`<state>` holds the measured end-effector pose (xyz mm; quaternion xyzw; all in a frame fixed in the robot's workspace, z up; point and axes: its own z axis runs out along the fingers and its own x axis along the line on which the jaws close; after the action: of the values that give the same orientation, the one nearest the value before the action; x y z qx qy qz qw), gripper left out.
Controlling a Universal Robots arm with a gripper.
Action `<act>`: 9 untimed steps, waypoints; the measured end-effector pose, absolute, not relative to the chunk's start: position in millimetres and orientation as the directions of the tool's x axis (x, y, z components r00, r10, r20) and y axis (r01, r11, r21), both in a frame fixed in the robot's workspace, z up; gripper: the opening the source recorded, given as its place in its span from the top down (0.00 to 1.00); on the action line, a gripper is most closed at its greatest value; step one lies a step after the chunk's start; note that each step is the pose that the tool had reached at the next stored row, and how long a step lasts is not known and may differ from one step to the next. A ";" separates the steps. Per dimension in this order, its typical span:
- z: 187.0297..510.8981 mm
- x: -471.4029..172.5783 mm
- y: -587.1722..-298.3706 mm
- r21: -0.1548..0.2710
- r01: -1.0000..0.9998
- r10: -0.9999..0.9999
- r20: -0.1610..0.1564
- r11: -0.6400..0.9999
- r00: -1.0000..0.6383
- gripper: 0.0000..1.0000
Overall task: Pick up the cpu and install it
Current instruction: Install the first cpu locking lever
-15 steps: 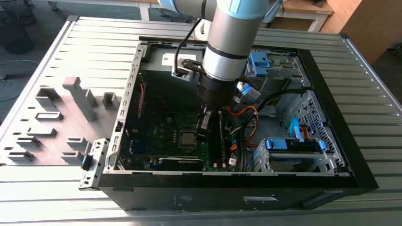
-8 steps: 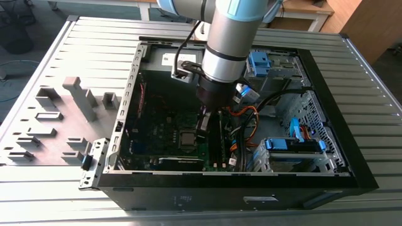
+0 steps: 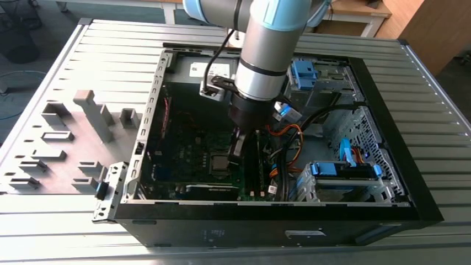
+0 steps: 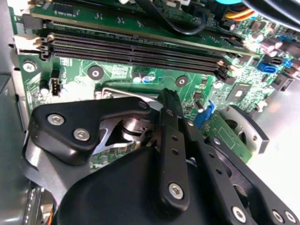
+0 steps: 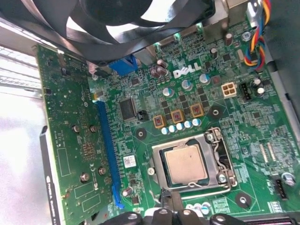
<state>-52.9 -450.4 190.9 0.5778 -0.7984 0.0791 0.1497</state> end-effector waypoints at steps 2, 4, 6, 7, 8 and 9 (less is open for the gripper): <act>188.9 -53.2 -450.4 0.046 -0.946 -0.898 0.332 0.320 -0.287 0.89; 186.7 -53.3 -450.5 0.046 -0.946 -0.898 0.333 0.320 -0.287 0.89; 185.0 -53.5 -450.8 0.046 -0.946 -0.898 0.333 0.320 -0.287 0.89; 184.4 -53.6 -451.2 0.045 -0.946 -0.898 0.332 0.320 -0.288 0.89; 184.0 -53.6 -451.8 0.045 -0.946 -0.898 0.332 0.320 -0.288 0.89; 183.7 -53.6 -452.5 0.045 -0.946 -0.898 0.332 0.320 -0.288 0.89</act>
<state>-53.6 -452.5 183.7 0.5776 -0.7984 0.0803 0.1499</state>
